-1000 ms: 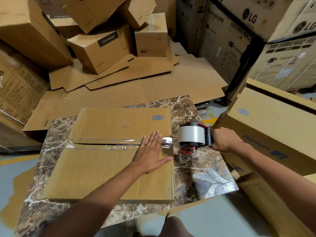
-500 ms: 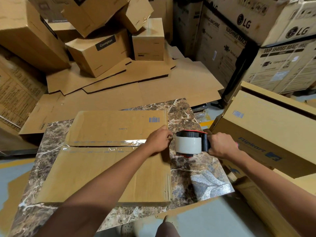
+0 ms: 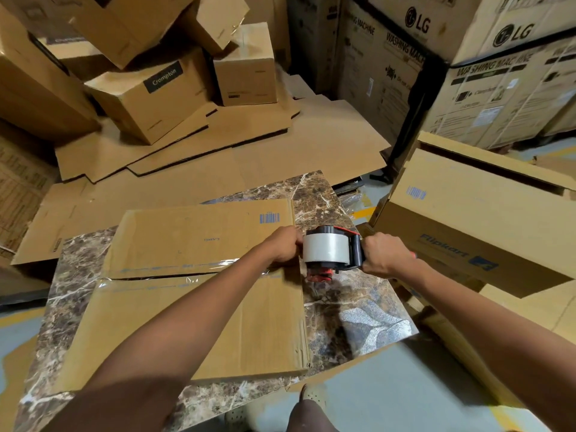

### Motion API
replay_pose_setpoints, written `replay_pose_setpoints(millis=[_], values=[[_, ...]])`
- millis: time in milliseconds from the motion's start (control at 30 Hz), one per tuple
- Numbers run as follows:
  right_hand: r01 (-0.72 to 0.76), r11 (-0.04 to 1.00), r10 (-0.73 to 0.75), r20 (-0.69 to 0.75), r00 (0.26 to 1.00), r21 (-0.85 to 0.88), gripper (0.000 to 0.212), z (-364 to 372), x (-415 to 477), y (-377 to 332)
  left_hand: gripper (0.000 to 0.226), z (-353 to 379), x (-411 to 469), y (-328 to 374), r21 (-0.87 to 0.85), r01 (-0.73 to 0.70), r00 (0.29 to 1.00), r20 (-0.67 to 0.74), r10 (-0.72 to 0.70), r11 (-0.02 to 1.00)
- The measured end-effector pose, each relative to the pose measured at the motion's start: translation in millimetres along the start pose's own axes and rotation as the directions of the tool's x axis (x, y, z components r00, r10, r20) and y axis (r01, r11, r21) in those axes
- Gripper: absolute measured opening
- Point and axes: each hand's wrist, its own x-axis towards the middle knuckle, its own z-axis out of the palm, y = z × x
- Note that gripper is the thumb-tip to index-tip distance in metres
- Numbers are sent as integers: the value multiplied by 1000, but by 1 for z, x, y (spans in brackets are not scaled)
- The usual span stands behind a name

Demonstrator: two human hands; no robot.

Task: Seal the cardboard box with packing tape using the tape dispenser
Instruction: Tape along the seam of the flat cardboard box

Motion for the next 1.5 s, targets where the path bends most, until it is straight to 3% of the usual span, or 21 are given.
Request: replay_pose_setpoints(millis=[233,400,567,767,867,1100,1200,1300,1500], values=[[-18,998,17,22,1000,67,30,3,7,-1,18,-2,2,-11,-120,4,998,56,2,993],[-10,991,10,-3,1000,134,34,7,6,0,12,1,3,-7,-170,34,999,22,-31,985],[-50,984,56,-30,998,173,43,18,-3,8,11,3,2,0,-131,54,999,11,-53,990],[-82,984,91,-48,995,161,27,22,-15,15,12,-5,5,13,44,28,987,157,-34,999],[-75,984,84,-51,995,159,22,23,-14,15,1,-10,6,15,65,28,975,219,-42,998],[-62,987,70,-46,997,148,22,26,-8,19,17,-6,4,13,111,30,980,194,-51,993],[-63,984,67,-19,998,169,34,26,-5,17,15,-3,2,8,45,3,986,165,-10,999],[-41,981,43,-6,999,189,45,20,-1,14,29,-2,-4,6,-40,7,993,122,-2,999],[-47,982,46,11,999,180,42,12,4,10,35,1,-8,2,-127,-6,997,76,16,992]])
